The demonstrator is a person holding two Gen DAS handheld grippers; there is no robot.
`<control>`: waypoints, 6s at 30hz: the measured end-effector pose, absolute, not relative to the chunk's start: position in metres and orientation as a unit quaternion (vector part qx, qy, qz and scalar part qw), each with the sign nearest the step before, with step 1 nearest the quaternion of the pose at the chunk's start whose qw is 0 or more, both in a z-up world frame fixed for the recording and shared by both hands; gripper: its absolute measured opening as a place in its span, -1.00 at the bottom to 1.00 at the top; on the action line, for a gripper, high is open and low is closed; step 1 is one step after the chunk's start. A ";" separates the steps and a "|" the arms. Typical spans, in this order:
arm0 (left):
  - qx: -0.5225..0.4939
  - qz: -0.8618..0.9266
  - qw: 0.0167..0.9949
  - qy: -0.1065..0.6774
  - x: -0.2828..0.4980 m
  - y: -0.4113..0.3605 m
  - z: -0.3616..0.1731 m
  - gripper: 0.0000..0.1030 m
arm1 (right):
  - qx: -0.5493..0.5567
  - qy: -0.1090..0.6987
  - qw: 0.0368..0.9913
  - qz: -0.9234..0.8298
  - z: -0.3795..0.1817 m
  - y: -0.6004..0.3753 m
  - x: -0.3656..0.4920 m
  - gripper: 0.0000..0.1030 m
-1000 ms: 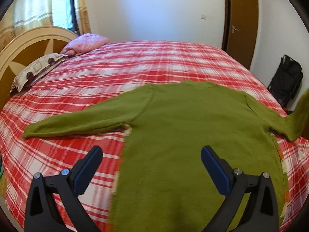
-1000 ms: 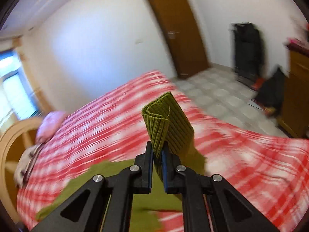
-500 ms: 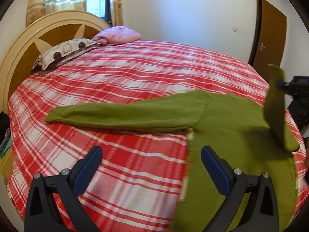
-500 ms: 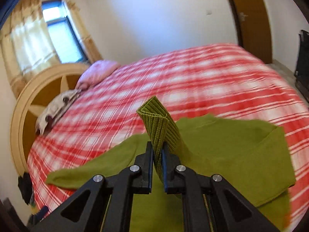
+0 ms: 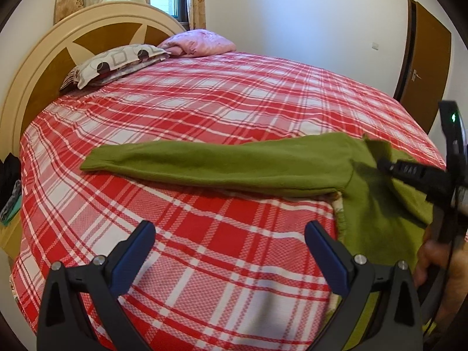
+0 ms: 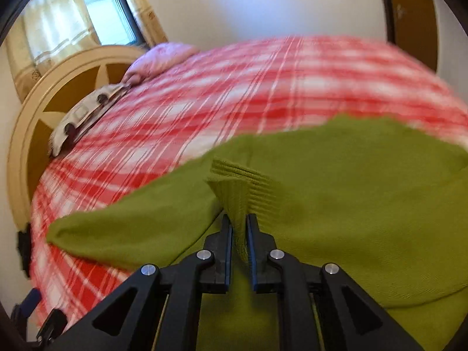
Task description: Fold small clothes
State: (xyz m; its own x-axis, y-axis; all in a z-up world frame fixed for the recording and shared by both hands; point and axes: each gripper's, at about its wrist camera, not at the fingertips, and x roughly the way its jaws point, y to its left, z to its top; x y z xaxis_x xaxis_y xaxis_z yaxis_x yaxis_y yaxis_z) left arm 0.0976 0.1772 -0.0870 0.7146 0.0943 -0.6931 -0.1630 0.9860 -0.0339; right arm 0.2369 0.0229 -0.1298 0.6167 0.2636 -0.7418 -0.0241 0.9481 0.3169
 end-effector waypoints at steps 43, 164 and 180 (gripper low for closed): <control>0.026 -0.021 0.926 0.377 0.152 0.021 -0.069 1.00 | 0.123 0.372 0.912 -0.125 -0.131 -0.224 0.095 -0.20; -0.102 0.150 0.893 0.411 0.158 0.113 -0.140 0.51 | -0.024 0.333 0.936 -0.109 -0.090 -0.212 0.147 -0.80; -0.014 0.127 0.901 0.415 0.173 0.073 -0.126 0.55 | 0.116 0.293 0.944 -0.095 -0.062 -0.255 0.109 -0.57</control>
State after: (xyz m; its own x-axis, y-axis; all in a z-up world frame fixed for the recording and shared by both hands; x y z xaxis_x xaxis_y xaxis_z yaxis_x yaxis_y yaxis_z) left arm 0.1733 0.0727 -0.1264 0.6240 0.2166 -0.7508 -0.2402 0.9675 0.0794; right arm 0.1085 -0.2554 -0.0623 0.8103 -0.1116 -0.5753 0.2472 0.9552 0.1629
